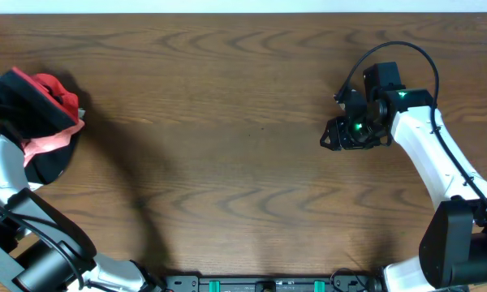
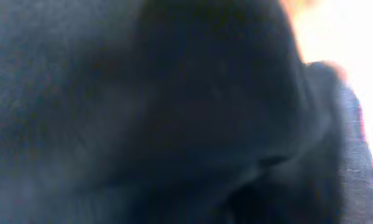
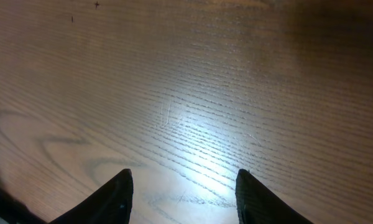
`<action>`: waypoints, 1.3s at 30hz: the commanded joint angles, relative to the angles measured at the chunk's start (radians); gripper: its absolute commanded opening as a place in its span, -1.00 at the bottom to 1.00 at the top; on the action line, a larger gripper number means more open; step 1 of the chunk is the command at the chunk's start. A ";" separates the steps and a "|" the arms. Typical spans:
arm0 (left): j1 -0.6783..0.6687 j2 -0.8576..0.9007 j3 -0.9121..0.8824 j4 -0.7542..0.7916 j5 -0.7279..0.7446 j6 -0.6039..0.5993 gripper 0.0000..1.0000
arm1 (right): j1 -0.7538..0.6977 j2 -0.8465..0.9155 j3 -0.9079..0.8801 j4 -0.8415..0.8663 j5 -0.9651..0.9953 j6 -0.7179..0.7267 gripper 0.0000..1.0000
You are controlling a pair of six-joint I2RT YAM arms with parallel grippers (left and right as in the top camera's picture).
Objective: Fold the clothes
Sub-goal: 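Carry the folded black pants leftward with the left gripper onto the clothes pile, then press the pants down on the pile and open the left gripper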
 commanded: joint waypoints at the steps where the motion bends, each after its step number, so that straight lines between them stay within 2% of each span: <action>1: 0.009 -0.011 0.017 -0.054 -0.013 -0.003 0.00 | 0.007 0.002 -0.004 0.002 -0.003 0.000 0.04; 5: 0.009 -0.031 0.017 -0.126 0.065 -0.003 0.15 | 0.007 0.002 -0.004 0.008 -0.003 0.000 0.04; 8: 0.009 -0.054 0.017 -0.133 0.182 -0.004 0.23 | 0.007 0.002 -0.004 0.009 -0.003 -0.001 0.04; 14: 0.004 -0.143 0.017 -0.017 0.376 0.000 0.38 | 0.007 0.002 -0.005 0.011 -0.003 -0.001 0.05; 19: -0.021 -0.261 0.017 0.122 0.504 0.169 0.35 | 0.007 0.002 -0.018 0.034 0.000 -0.001 0.05; 20: -0.025 -0.278 0.017 0.116 0.503 0.216 0.32 | 0.007 0.002 -0.023 0.039 0.000 -0.001 0.05; 23: -0.023 -0.292 0.017 0.078 0.503 0.296 0.03 | 0.007 0.002 -0.040 0.052 0.000 -0.001 0.04; 29: -0.022 -0.264 0.017 0.016 0.503 0.317 0.00 | 0.007 0.003 -0.070 0.065 0.000 -0.001 0.04; 32: -0.023 -0.257 0.017 0.041 0.501 0.318 -0.05 | 0.006 0.003 -0.070 0.067 0.000 -0.001 0.05; 37: -0.022 -0.214 0.017 0.130 0.488 0.373 -0.43 | 0.007 0.003 -0.070 0.080 0.000 -0.001 0.04; 39: -0.022 -0.169 0.017 0.168 0.489 0.373 -0.45 | 0.007 0.003 -0.070 0.082 0.000 -0.001 0.03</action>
